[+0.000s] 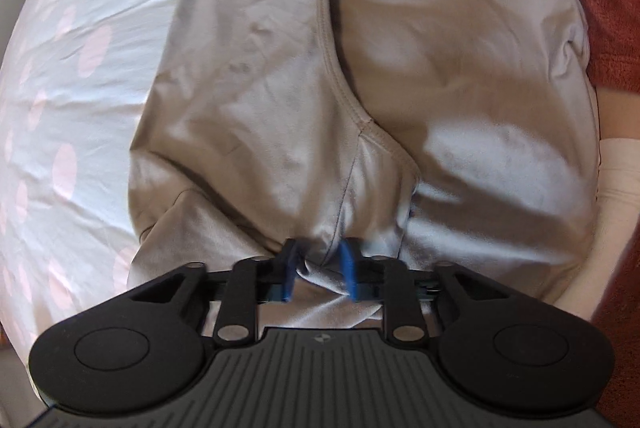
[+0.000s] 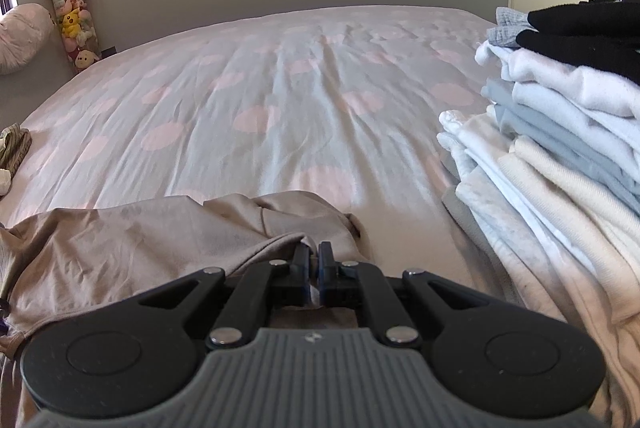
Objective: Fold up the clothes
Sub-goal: 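Lower the beige shirt flat onto the bed with both tools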
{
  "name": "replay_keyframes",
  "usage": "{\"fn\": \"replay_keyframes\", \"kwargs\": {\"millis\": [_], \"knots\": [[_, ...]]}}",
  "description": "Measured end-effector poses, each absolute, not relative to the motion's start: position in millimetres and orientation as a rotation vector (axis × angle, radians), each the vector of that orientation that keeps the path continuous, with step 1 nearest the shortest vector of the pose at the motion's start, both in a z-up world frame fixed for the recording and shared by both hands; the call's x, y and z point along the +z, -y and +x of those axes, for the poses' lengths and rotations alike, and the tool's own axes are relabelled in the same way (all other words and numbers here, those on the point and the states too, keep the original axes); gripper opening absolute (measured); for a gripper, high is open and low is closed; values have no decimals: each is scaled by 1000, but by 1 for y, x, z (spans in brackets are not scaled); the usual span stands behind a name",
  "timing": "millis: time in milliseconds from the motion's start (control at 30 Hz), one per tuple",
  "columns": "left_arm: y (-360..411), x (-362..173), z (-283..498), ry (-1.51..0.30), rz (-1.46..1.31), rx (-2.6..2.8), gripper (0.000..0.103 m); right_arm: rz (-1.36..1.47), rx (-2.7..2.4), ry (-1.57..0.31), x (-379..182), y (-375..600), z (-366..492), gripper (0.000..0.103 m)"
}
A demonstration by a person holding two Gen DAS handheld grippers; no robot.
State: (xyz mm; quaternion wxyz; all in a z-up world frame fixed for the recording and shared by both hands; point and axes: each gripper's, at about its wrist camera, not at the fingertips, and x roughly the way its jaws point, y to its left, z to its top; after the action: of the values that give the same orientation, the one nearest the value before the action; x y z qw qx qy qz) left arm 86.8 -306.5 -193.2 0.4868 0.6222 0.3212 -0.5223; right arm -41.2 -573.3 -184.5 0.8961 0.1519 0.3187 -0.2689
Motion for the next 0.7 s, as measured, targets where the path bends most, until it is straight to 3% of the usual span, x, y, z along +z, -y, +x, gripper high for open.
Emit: {"fn": "replay_keyframes", "kwargs": {"millis": [167, 467, 533, 600, 700], "knots": [[303, -182, 76, -737, 1523, -1304, 0, 337, -555, -672, -188, 577, -39, 5], [293, -153, 78, -749, 1418, -1249, 1, 353, -553, -668, -188, 576, -40, 5], [297, -158, 76, -744, 1446, -1250, 17, 356, -553, -665, -187, 576, -41, 6], [301, -166, 78, -746, 1464, -1240, 45, 357, -554, -664, -187, 576, -42, 6], [300, -179, 82, -742, 1460, -1252, 47, 363, -556, -665, -188, 577, -43, 6]]}}
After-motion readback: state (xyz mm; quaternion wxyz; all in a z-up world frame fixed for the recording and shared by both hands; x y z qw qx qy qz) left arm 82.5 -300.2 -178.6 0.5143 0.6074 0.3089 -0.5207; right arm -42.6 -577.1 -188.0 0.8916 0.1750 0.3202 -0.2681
